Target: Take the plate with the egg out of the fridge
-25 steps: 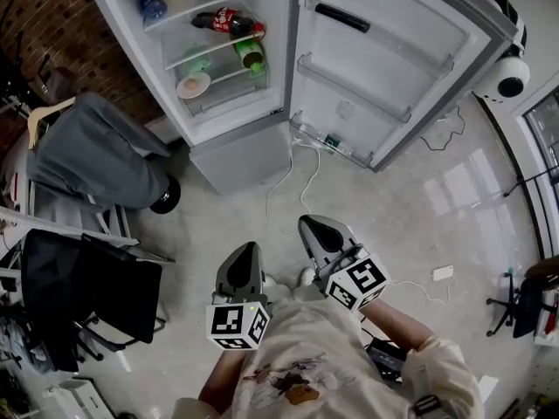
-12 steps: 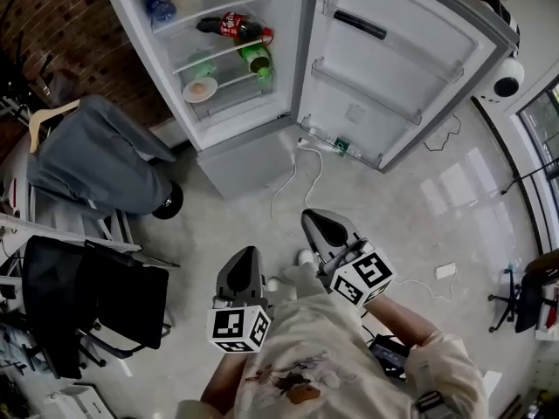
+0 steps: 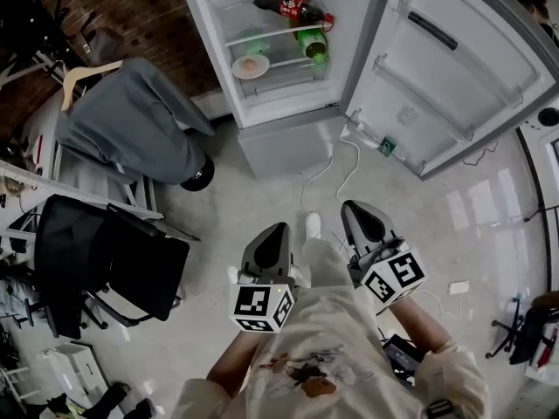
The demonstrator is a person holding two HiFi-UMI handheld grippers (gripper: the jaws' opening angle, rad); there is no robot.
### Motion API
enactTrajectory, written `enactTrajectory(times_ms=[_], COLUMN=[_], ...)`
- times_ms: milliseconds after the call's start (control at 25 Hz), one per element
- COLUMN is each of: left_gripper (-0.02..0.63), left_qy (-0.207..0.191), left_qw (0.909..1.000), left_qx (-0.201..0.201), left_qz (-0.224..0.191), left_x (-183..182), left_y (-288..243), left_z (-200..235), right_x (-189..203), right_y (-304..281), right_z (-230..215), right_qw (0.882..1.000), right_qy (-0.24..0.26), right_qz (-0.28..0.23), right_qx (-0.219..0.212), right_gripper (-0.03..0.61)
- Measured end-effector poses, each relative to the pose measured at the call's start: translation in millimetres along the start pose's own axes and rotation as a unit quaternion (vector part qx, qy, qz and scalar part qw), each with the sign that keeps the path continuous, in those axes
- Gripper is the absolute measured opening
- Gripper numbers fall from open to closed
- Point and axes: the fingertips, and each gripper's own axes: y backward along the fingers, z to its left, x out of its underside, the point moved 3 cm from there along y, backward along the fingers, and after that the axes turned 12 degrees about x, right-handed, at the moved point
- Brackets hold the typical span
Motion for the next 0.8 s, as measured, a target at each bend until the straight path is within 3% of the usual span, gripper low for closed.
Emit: enactTrajectory(times_ms=[800], left_gripper=[0.008], left_qy=[-0.011], left_qw=[0.9995], left_qx=[-0.029], left_qz=[0.005], left_x=[-60.4], left_y=[-111.6], left_z=[88.9], right_x=[-25.8], right_y=[-150.7], right_z=[-45.4], right_qw=[0.999], right_qy=[-0.015], right_qz=[0.019], right_qx=[-0.035], right_gripper=[0.008])
